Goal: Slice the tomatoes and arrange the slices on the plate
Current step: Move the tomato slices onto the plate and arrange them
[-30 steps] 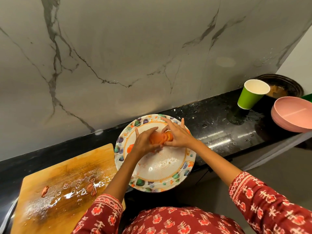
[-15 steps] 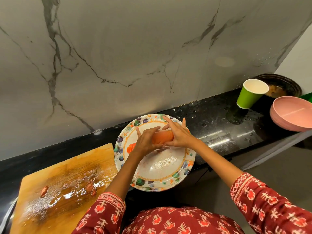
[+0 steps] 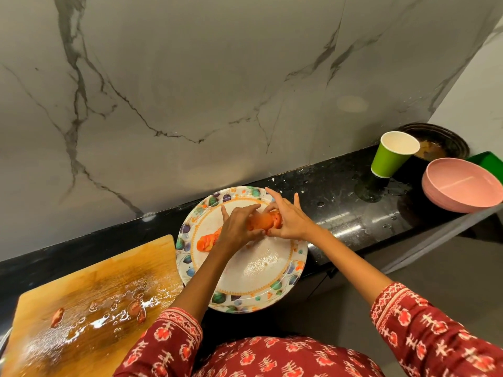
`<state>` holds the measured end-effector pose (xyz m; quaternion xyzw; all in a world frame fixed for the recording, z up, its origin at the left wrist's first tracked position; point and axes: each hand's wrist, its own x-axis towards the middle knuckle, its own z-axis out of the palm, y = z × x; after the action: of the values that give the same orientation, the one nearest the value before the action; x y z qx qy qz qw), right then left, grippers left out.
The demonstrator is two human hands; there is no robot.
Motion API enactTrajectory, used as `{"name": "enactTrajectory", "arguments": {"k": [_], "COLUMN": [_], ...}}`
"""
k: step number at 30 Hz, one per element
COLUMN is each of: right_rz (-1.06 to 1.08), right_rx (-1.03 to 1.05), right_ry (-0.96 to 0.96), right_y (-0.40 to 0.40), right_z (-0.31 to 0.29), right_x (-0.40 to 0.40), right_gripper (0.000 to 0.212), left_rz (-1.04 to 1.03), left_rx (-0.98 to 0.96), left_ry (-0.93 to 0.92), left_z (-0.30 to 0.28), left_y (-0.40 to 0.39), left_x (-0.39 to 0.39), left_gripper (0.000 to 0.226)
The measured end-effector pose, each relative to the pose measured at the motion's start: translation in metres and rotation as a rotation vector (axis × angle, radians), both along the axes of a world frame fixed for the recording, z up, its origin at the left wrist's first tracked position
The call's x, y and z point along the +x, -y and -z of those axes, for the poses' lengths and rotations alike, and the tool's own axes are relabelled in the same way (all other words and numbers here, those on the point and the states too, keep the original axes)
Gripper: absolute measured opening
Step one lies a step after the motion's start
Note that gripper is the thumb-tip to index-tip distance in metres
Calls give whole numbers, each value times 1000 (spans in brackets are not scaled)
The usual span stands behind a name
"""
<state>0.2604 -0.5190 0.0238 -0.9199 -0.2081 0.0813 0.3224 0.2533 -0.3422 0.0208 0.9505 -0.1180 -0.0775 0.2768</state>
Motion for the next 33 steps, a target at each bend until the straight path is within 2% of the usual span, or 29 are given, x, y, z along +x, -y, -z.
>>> {"name": "enactTrajectory", "arguments": {"k": [8, 17, 22, 33], "right_rz": [-1, -21, -57, -80], "right_rx": [17, -20, -119, -254], "right_ry": [29, -4, -24, 37], "right_y": [-6, -8, -7, -26], "right_z": [0, -6, -8, -7], "right_x": [1, 5, 2, 11], "right_gripper": [97, 105, 114, 101], "left_rz": [6, -58, -109, -132], "left_rx": [12, 87, 31, -91], "left_ry": [17, 28, 35, 26], "left_z": [-7, -12, -3, -4], "left_y": [-3, 1, -9, -14], "left_x": [-3, -2, -2, -7], "left_gripper": [65, 65, 62, 67]}}
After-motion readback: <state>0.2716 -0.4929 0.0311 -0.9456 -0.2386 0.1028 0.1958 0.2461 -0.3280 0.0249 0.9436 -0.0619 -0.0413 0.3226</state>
